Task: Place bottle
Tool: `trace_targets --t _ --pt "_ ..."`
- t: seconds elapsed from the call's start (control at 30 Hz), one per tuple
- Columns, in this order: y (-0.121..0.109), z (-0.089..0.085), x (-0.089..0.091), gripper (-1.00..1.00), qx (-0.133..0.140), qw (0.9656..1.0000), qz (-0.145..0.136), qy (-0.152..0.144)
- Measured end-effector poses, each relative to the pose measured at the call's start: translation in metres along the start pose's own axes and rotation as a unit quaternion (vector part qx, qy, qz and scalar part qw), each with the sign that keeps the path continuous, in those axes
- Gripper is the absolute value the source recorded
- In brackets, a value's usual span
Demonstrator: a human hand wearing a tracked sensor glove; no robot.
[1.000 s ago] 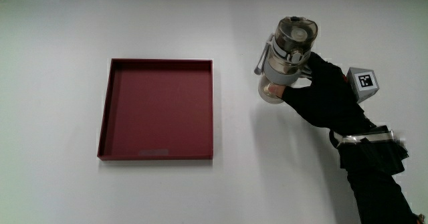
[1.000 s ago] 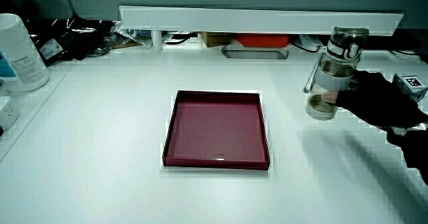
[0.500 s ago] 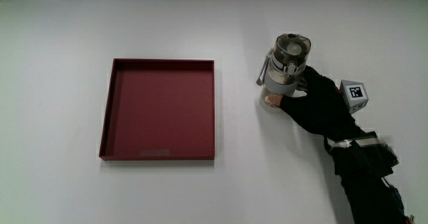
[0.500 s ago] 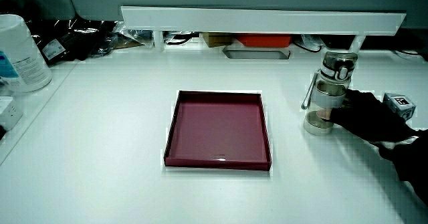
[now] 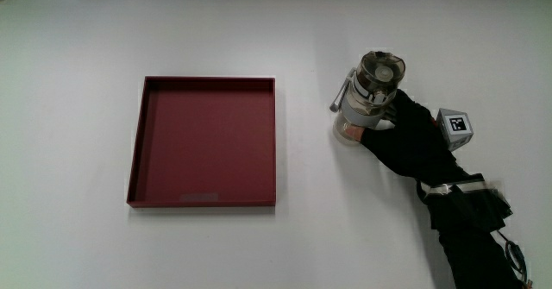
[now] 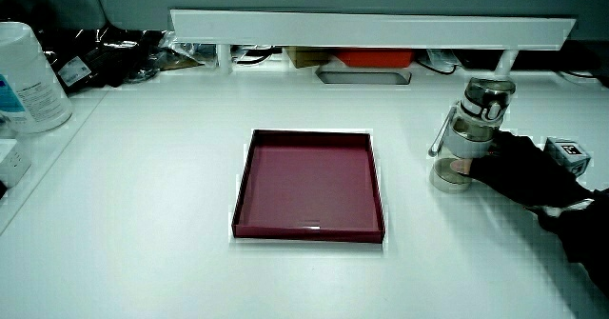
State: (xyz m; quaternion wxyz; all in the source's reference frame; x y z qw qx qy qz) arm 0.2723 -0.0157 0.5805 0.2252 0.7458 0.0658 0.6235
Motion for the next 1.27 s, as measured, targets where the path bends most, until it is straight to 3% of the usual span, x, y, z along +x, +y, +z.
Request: trace_targets --t 0.27,0.37,0.5,0.57,0.67,0.77,0.87,0.93,1.0,1.03,1.1,1.13,1.17,1.23,1.27 --pt "0.000 -0.001 0.002 -0.41 -0.009 0.9999 0.000 0.005" --pt "0.000 -0.002 0.002 -0.52 -0.014 0.9999 -0.009 0.000" --pt "-0.006 0.002 -0.003 -0.66 -0.023 0.9994 -0.019 0.014" --pt "-0.014 0.004 -0.011 -0.72 -0.025 0.9996 -0.012 0.001" --pt "-0.028 0.008 -0.017 -0.83 -0.020 0.9984 -0.022 -0.049" --pt "-0.046 0.010 -0.028 -0.93 -0.018 0.9972 -0.014 -0.071" --pt "-0.065 0.013 -0.035 -1.00 -0.002 0.9959 -0.026 -0.087" --pt "-0.075 0.017 -0.032 -1.00 0.005 0.9913 -0.026 -0.129" --pt "-0.086 0.014 -0.037 -1.00 0.015 0.9926 -0.017 -0.120" --pt "-0.091 0.017 -0.032 -1.00 0.017 0.9892 -0.034 -0.141" --pt "-0.104 0.011 -0.043 -1.00 0.027 0.9913 -0.018 -0.127" --pt "-0.107 0.009 -0.045 -1.00 0.024 0.9922 0.005 -0.122" --pt "-0.111 0.009 -0.045 -1.00 0.026 0.9900 0.013 -0.138" --pt "-0.121 0.007 -0.046 -1.00 0.033 0.9849 -0.035 -0.166" --pt "-0.125 0.005 -0.049 -1.00 0.032 0.9863 -0.007 -0.162"
